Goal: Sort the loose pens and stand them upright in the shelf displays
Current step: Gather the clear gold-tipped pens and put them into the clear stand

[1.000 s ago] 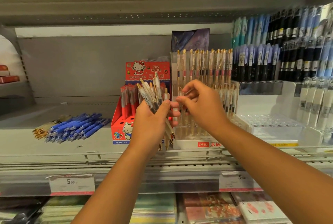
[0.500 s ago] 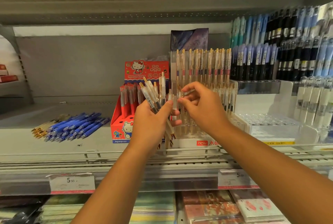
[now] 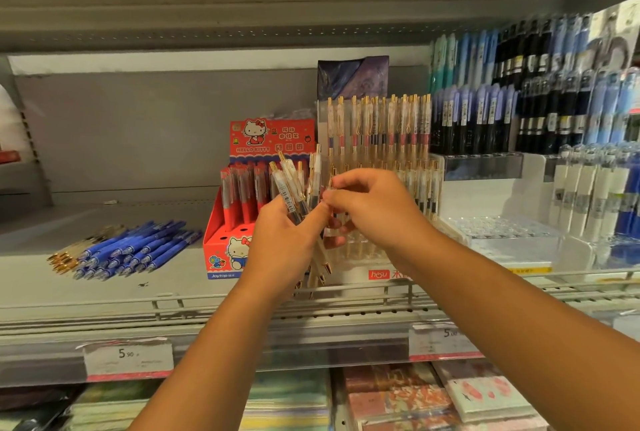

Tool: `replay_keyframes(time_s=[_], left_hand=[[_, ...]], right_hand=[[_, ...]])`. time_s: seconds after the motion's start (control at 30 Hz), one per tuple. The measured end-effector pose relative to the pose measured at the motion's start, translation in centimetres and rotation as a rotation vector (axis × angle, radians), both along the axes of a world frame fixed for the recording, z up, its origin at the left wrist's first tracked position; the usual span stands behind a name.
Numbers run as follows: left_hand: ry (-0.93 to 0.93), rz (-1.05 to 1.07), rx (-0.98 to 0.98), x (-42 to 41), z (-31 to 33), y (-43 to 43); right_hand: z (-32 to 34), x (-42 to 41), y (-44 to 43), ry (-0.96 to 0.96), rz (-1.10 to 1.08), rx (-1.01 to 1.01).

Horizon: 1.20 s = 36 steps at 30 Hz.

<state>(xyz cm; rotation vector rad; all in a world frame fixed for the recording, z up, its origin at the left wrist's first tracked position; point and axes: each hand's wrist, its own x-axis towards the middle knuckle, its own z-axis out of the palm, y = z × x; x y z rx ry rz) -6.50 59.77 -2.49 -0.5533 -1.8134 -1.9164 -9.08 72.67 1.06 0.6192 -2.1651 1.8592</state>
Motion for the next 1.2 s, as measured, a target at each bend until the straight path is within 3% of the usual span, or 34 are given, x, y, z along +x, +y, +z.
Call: replay_keyframes(time_s=[0.17, 0.33, 0.67, 1.2], left_hand=[[0.002, -0.005, 0.022, -0.3, 0.0, -0.1], [0.0, 0.168, 0.015, -1.0, -0.3, -0.3], [-0.076, 0.087, 0.048, -0.8, -0.2, -0.4], [-0.076, 0.104, -0.076, -0.4, 0.2, 0.0]], right_hand=[[-0.2, -0.3, 0.9, -0.002, 0.011, -0.05], [0.3, -0.8, 2.0, 0.004, -0.03, -0.206], [1.6, -2.4, 3.7, 0.29, -0.211, -0.298], [-0.7, -3.9, 1.8, 0.3, -0.178, 0.091]])
